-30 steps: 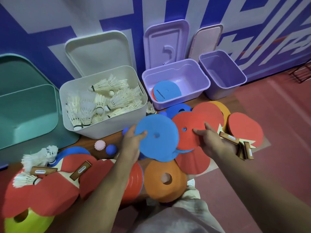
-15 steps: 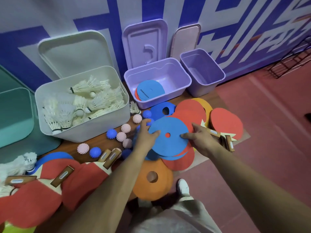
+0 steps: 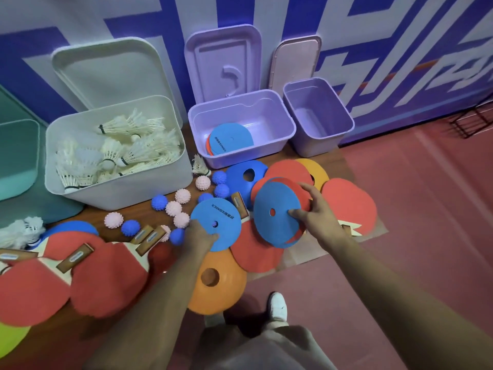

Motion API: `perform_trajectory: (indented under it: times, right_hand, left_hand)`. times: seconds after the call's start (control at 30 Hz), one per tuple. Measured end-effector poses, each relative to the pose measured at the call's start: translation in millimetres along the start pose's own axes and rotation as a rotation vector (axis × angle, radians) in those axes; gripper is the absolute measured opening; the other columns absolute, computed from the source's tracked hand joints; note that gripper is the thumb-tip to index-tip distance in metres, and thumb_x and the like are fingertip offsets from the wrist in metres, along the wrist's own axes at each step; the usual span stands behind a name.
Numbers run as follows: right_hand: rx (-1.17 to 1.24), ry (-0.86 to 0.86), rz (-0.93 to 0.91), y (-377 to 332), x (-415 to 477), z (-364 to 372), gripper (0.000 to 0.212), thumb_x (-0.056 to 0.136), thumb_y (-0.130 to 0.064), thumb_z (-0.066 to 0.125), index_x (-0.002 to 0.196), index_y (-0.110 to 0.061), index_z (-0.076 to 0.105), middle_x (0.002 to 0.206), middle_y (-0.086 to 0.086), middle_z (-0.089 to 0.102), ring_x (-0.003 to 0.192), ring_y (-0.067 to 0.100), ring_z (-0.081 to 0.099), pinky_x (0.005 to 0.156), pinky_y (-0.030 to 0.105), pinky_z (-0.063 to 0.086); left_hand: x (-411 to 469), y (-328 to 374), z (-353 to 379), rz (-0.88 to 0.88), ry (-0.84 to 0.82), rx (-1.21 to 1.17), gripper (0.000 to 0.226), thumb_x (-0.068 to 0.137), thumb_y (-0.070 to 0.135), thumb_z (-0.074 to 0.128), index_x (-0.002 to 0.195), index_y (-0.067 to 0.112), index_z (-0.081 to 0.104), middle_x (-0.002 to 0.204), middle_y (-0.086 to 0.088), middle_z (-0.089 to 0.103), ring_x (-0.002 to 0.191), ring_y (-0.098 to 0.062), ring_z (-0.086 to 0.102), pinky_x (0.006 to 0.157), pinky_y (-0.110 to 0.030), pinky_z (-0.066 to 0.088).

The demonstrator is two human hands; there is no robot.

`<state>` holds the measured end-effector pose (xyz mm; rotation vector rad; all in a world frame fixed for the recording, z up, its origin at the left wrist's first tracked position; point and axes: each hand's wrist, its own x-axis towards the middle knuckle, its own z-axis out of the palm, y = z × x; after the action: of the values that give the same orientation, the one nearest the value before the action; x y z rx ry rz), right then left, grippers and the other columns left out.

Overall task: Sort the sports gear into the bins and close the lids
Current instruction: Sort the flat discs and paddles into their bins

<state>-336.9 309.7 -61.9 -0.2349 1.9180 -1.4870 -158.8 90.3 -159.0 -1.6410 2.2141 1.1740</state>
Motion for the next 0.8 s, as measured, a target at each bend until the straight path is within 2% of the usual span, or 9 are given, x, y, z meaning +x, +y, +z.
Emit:
perform_trajectory:
  times: [0.1,0.23,0.37,0.43,0.53,0.6,0.7,0.73,0.8]
  right_hand:
    - [-0.016,-0.039,-0.025,5,3,-9,0.063,0.082,0.001,0.070,0.126,-0.040,0.053,0.116,-0.005,0.066,0.099,0.013,0.068,0.078,0.031,0.058]
    - [-0.011,-0.068,-0.027,13,8,-19,0.061,0.083,0.003,0.068,0.130,-0.032,0.051,0.114,-0.005,0.067,0.095,0.009,0.068,0.075,0.027,0.058]
    - [0.007,-0.071,-0.032,16,13,-24,0.060,0.084,0.004,0.067,0.125,-0.037,0.051,0.111,-0.005,0.067,0.088,0.003,0.068,0.069,0.021,0.056]
    - [0.020,-0.067,-0.030,16,16,-26,0.061,0.083,0.004,0.068,0.125,-0.037,0.052,0.111,-0.003,0.068,0.090,0.006,0.068,0.070,0.022,0.057]
    - [0.054,-0.065,-0.020,15,21,-28,0.063,0.082,0.003,0.069,0.125,-0.039,0.052,0.112,0.005,0.065,0.088,0.017,0.065,0.061,0.020,0.055]
    - [0.079,-0.066,-0.010,12,23,-30,0.064,0.083,0.002,0.069,0.131,-0.035,0.049,0.115,0.005,0.062,0.088,0.020,0.063,0.059,0.020,0.055]
    - [0.101,-0.137,-0.019,3,24,-30,0.066,0.085,0.002,0.067,0.140,-0.026,0.045,0.123,0.003,0.064,0.105,0.021,0.065,0.084,0.036,0.058]
    - [0.096,-0.164,-0.022,1,26,-29,0.064,0.086,0.002,0.067,0.139,-0.026,0.045,0.123,0.004,0.064,0.105,0.020,0.066,0.085,0.037,0.058]
    - [0.098,-0.197,-0.015,-8,25,-25,0.057,0.088,0.003,0.064,0.133,-0.029,0.048,0.117,0.000,0.066,0.098,0.013,0.068,0.079,0.031,0.058]
  left_hand:
    - [-5,-1,7,-0.113,0.120,0.010,0.085,0.068,0.026,0.085,0.133,-0.002,0.038,0.130,-0.026,0.045,0.115,-0.039,0.050,0.092,-0.041,0.047]
    - [-4,-3,17,-0.098,0.195,-0.080,0.076,0.066,0.017,0.085,0.125,-0.004,0.042,0.124,-0.027,0.052,0.114,-0.043,0.052,0.092,-0.047,0.049]
    - [-3,-5,18,-0.096,0.270,-0.208,0.040,0.082,0.014,0.071,0.115,-0.004,0.056,0.115,-0.023,0.062,0.105,-0.039,0.060,0.085,-0.043,0.052]
    - [-12,2,9,-0.048,0.300,-0.348,0.022,0.090,0.010,0.057,0.110,0.002,0.060,0.109,-0.019,0.064,0.100,-0.033,0.061,0.082,-0.039,0.049]
    - [-29,10,-6,0.053,0.344,-0.554,0.011,0.091,0.013,0.053,0.100,0.010,0.058,0.100,-0.012,0.065,0.092,-0.028,0.060,0.078,-0.038,0.048]
    - [-41,17,-18,0.076,0.327,-0.711,0.016,0.088,0.020,0.055,0.103,0.017,0.060,0.105,-0.007,0.068,0.097,-0.028,0.065,0.083,-0.044,0.053]
    - [-62,40,-31,0.095,0.163,-0.957,0.013,0.093,0.012,0.056,0.102,0.016,0.063,0.112,-0.012,0.069,0.102,-0.032,0.066,0.086,-0.049,0.054]
    - [-67,49,-31,0.095,0.102,-1.004,0.013,0.096,0.007,0.053,0.102,0.013,0.063,0.111,-0.014,0.069,0.100,-0.032,0.066,0.085,-0.047,0.053]
    - [-77,68,-24,0.089,0.012,-1.015,0.013,0.098,0.004,0.050,0.102,0.009,0.061,0.106,-0.013,0.069,0.096,-0.028,0.067,0.081,-0.041,0.054]
